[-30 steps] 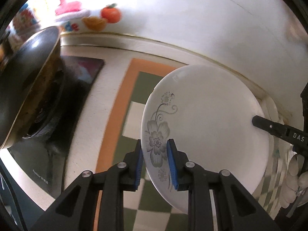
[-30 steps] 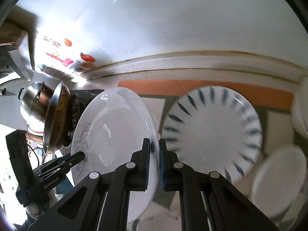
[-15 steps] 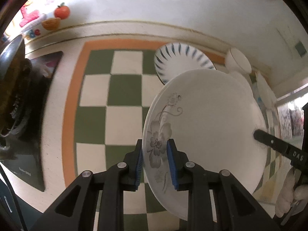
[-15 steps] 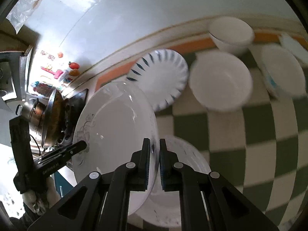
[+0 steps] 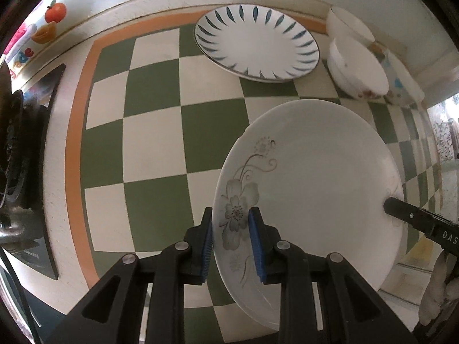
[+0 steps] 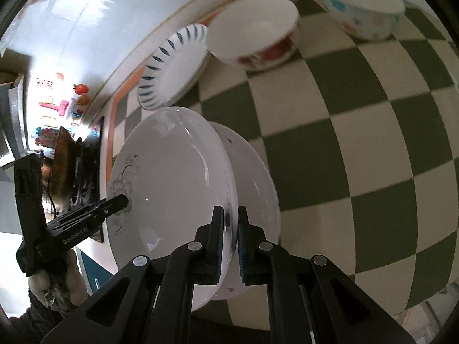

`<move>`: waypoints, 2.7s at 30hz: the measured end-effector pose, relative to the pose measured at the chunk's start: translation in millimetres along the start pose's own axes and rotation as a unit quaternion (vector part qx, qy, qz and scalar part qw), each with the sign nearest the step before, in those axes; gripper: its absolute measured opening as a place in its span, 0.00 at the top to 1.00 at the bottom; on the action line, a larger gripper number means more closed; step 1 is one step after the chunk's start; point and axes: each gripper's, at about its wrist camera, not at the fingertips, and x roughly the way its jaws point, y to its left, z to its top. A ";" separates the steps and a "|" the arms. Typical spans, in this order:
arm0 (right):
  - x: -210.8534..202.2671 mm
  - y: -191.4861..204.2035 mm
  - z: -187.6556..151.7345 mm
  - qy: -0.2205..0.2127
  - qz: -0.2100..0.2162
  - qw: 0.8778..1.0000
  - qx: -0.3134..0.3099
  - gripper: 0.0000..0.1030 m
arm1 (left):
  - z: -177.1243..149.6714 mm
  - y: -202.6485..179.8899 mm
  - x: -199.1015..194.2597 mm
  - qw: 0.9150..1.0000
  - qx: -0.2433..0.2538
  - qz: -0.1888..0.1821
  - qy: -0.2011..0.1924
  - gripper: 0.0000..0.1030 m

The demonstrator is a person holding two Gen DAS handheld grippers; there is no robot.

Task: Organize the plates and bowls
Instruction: 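Lay the grey-flower plate onto the pink plate with the left gripper while the right gripper holds it, then reach the left gripper to the blue-striped plate and grasp its rim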

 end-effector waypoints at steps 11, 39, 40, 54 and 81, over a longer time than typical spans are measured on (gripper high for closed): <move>24.0 -15.3 6.4 0.044 -0.008 0.999 0.000 0.89 | -4.2 -9.1 14.4 0.999 -0.002 0.024 0.023 0.79; 6.9 7.6 15.4 0.133 -0.060 0.988 -0.043 0.69 | -0.7 3.7 -14.9 0.998 -0.049 0.029 -0.005 0.79; 1.1 9.1 18.7 0.129 -0.058 0.989 -0.044 0.69 | 6.1 5.4 -24.7 0.998 -0.055 0.029 -0.018 0.79; -21.2 67.8 183.7 0.032 -0.010 0.995 -0.092 0.61 | 144.0 40.5 -10.7 0.992 -0.126 0.022 -0.014 0.78; 126.1 64.8 291.1 0.134 -0.067 0.980 -0.128 0.87 | 189.2 51.0 61.8 0.987 -0.156 -0.012 0.048 0.86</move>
